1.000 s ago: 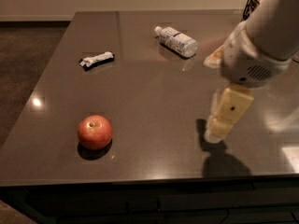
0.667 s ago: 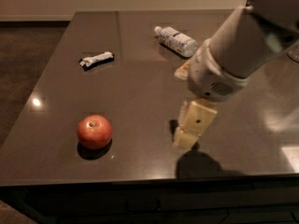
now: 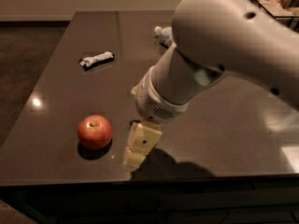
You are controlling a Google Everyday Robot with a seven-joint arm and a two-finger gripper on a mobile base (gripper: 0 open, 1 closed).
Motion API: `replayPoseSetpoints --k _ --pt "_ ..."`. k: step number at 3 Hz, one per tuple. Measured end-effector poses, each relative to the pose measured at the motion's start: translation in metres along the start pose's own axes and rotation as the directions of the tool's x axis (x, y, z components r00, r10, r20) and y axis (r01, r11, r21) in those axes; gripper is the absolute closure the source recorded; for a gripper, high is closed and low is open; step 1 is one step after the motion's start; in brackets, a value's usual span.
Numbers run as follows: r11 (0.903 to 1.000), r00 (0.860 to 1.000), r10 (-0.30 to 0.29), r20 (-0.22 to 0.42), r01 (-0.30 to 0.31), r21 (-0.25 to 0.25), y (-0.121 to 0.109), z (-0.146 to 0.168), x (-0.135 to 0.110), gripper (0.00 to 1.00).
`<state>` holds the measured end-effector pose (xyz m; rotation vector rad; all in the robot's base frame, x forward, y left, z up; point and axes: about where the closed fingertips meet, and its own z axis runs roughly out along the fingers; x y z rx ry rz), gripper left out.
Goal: Move apple near blue plastic bottle
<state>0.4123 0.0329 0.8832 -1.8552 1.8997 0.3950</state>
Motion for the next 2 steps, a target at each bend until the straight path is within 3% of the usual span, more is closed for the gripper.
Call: replayPoseSetpoints --k 2 --pt "0.9986 0.999 -0.009 0.049 0.011 -0.051 0.006 0.056 -0.039 0.0"
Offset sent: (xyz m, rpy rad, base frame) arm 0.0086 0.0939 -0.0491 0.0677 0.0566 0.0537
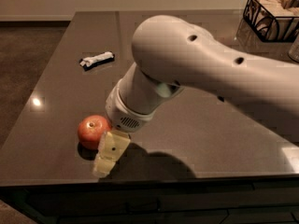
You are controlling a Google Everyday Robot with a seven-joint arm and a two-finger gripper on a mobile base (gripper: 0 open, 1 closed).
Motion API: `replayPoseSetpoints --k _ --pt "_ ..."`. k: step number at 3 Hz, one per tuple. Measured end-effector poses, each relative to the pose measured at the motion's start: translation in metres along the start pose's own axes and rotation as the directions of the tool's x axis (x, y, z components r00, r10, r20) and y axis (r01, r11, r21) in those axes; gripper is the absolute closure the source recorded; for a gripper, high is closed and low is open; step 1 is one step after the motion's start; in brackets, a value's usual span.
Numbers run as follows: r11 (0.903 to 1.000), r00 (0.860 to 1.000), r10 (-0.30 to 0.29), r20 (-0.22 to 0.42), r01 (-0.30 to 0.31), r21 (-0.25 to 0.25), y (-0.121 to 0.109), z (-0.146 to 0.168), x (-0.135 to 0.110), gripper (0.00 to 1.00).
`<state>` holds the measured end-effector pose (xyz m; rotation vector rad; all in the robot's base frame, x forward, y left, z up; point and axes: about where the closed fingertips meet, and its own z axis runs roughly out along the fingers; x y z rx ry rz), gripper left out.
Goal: Move apple near blue plastic bottle
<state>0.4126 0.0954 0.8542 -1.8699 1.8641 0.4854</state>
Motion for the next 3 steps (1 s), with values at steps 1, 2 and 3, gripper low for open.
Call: replayPoseSetpoints --k 1,2,3 --pt "0.9999 1.0 -0.003 0.016 0.003 -0.01 -0.004 0.017 -0.011 0.16" --pt "0.9998 1.0 0.007 0.03 -0.007 -0.021 -0.009 0.024 -0.016 0.41" --pt "0.9995 0.998 0.028 0.055 -0.028 -0.014 -0.016 0.016 -0.02 0.63"
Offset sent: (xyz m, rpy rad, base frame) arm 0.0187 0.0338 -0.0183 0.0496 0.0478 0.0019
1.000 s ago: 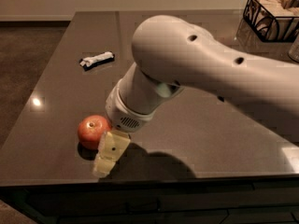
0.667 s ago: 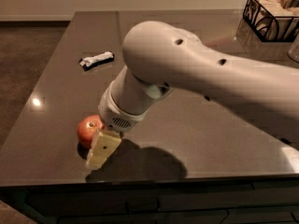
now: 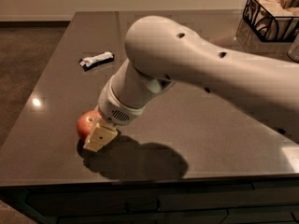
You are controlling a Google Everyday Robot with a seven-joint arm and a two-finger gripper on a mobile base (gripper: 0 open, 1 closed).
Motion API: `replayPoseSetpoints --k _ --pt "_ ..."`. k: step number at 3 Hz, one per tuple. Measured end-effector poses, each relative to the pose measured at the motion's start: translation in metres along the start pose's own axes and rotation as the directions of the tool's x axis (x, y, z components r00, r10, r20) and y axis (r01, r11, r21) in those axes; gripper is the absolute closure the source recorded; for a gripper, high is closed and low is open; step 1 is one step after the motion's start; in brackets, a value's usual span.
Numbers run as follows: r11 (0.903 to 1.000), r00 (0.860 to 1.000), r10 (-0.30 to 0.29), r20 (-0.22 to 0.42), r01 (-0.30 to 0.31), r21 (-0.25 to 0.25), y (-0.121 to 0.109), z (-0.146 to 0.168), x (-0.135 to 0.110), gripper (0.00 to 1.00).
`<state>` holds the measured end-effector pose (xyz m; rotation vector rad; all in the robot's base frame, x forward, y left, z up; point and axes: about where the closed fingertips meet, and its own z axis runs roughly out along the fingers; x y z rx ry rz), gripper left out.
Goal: Move apple near blue plastic bottle
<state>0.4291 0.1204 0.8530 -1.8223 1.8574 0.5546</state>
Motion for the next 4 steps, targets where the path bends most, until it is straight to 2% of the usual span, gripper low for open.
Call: replayPoseSetpoints --k 1,2,3,4 --pt "0.9966 0.998 0.056 0.003 -0.056 0.061 -0.022 -0.026 0.001 0.87" --pt "0.9754 0.989 0.146 -0.015 -0.141 0.169 -0.054 -0.057 0.012 1.0" --pt "0.932 0.968 0.249 -0.027 -0.232 0.279 -0.081 -0.089 0.031 1.0" --pt "0.922 0.962 0.271 -0.027 -0.251 0.295 -0.084 -0.092 0.034 1.0"
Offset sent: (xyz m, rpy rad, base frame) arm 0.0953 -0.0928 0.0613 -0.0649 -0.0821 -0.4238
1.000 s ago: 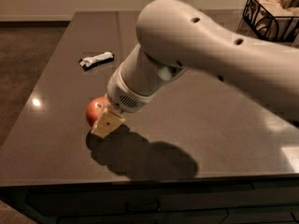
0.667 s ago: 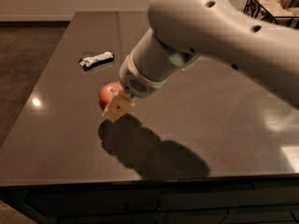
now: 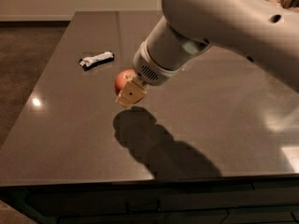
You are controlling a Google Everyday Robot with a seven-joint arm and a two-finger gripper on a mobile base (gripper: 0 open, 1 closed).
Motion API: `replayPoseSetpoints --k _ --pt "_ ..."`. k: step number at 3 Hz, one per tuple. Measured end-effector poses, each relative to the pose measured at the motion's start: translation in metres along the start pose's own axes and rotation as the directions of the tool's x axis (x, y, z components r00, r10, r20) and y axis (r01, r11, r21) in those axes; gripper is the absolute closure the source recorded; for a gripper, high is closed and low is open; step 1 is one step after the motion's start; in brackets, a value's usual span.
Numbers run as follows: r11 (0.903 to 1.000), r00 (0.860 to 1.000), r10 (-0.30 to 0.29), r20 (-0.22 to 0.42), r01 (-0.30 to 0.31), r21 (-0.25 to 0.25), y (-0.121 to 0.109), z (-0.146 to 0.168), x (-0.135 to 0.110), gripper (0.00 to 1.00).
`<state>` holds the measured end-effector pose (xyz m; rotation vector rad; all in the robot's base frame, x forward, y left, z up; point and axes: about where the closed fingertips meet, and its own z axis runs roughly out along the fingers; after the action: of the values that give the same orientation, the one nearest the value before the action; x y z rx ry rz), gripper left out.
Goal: Move apple near blue plastic bottle
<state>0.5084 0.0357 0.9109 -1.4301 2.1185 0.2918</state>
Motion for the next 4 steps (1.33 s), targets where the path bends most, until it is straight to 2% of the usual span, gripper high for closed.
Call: replayPoseSetpoints --k 1,2,3,4 --pt "0.9979 0.999 0.054 -0.006 -0.054 0.035 -0.008 -0.002 0.003 1.0" --pt "0.9663 0.978 0.208 0.016 -0.208 0.152 -0.05 -0.009 0.013 1.0" --pt "0.9104 0.942 0.331 0.059 -0.336 0.242 -0.094 -0.011 0.025 1.0" --pt "0.8577 0.907 0.409 0.095 -0.418 0.299 -0.134 -0.01 0.04 1.0"
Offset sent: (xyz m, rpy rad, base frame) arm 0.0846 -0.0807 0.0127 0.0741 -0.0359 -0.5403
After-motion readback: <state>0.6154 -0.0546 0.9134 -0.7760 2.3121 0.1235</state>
